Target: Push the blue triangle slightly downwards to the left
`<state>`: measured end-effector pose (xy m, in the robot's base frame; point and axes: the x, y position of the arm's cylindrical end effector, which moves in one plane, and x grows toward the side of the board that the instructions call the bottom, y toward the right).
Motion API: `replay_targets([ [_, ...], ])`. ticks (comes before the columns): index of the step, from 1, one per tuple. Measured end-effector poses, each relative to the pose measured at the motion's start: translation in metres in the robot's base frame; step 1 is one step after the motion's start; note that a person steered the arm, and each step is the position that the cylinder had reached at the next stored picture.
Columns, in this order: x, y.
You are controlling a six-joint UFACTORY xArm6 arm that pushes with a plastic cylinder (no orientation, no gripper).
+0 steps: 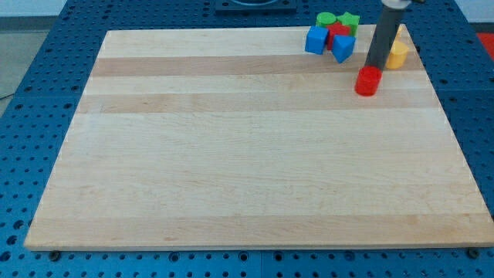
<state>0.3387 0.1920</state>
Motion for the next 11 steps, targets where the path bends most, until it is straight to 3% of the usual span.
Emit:
replay_targets([
  [1, 0.047, -0.043],
  [2, 0.07, -0.044],
  [3, 0.049, 0.01],
  [4, 0.015, 0.077],
  [5, -0.054, 0.111],
  [6, -0.141, 0.109],
  [7, -0.147, 0.099],
  [8, -0.14, 0.025],
  [9, -0.099, -0.018],
  [10, -0.071, -0.041],
  [11, -0.083, -0.041],
])
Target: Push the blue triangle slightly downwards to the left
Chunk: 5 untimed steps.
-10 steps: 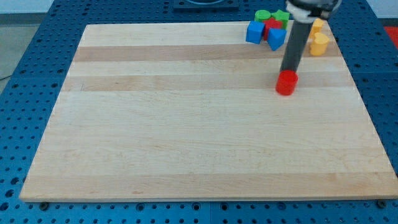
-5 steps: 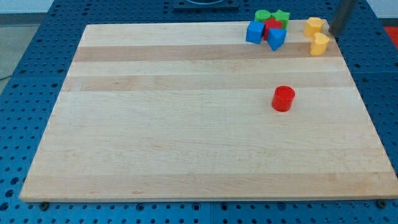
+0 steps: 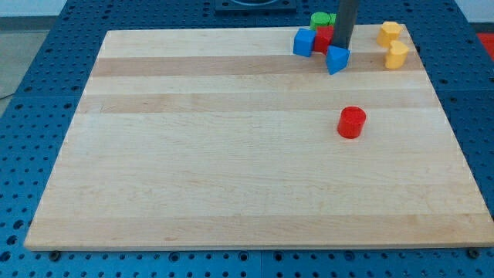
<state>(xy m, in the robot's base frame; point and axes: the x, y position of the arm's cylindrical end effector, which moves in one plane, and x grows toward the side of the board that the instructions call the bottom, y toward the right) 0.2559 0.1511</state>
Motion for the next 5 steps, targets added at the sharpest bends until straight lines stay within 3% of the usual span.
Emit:
replay_targets([
  [1, -0.008, 0.0],
  [4, 0.115, 0.003],
  [5, 0.119, 0.063],
])
